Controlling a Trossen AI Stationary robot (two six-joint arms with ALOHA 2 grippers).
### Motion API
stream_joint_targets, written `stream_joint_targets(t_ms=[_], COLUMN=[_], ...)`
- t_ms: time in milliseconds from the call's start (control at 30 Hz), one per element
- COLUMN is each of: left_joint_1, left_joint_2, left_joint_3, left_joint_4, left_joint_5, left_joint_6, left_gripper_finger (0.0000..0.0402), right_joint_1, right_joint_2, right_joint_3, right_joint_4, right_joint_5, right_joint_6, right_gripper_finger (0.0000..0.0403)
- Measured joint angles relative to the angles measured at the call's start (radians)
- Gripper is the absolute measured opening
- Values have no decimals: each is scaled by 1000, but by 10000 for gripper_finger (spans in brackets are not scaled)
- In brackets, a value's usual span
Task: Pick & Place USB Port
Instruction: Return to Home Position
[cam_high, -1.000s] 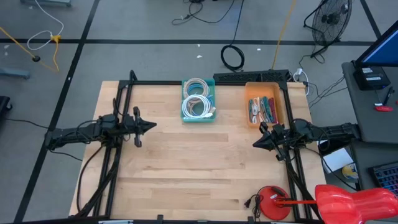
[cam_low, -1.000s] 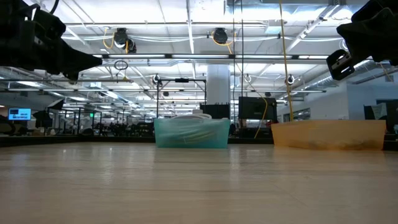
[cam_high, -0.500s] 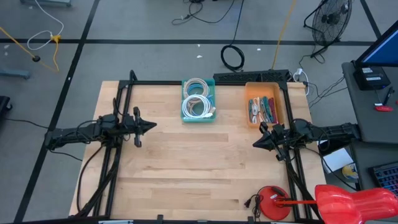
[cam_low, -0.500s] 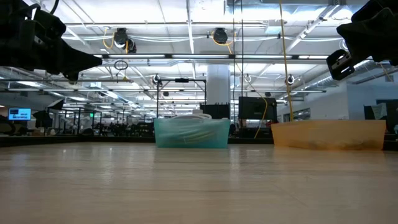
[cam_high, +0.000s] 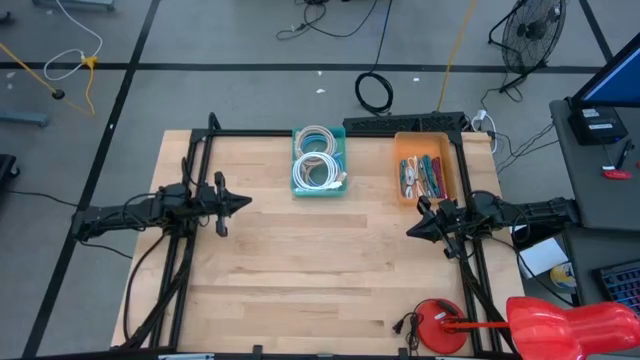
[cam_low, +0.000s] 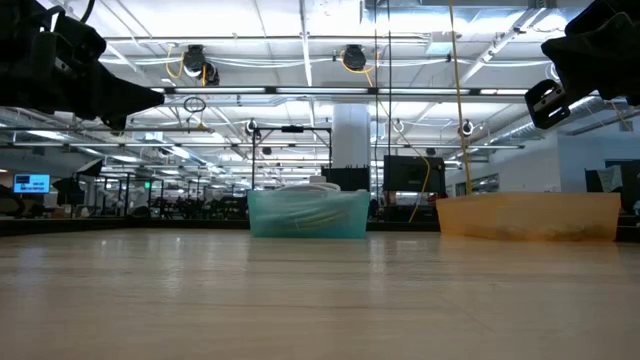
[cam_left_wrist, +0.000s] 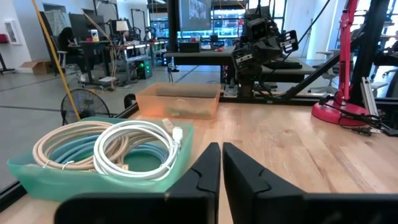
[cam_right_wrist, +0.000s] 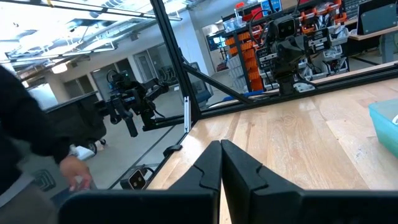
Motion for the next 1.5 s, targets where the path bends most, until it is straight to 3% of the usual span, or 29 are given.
stream_joint_targets(t_ms=[767,967,1500], left_joint_1=[0,0,0], left_joint_2=[0,0,0], left_joint_3=[0,0,0], left_joint_4=[0,0,0], left_joint_5=[0,0,-1], left_joint_6=[0,0,-3], left_gripper_finger=[26,26,26], right_joint_1=[-91,-122,-184], right_joint_2=[0,-1,-4], right_joint_3=[0,0,0], right_joint_4=[-1,-47,-60], right_joint_5=[-1,1,2], right_joint_6=[-5,-249,-323], right_gripper_finger=[0,0,0])
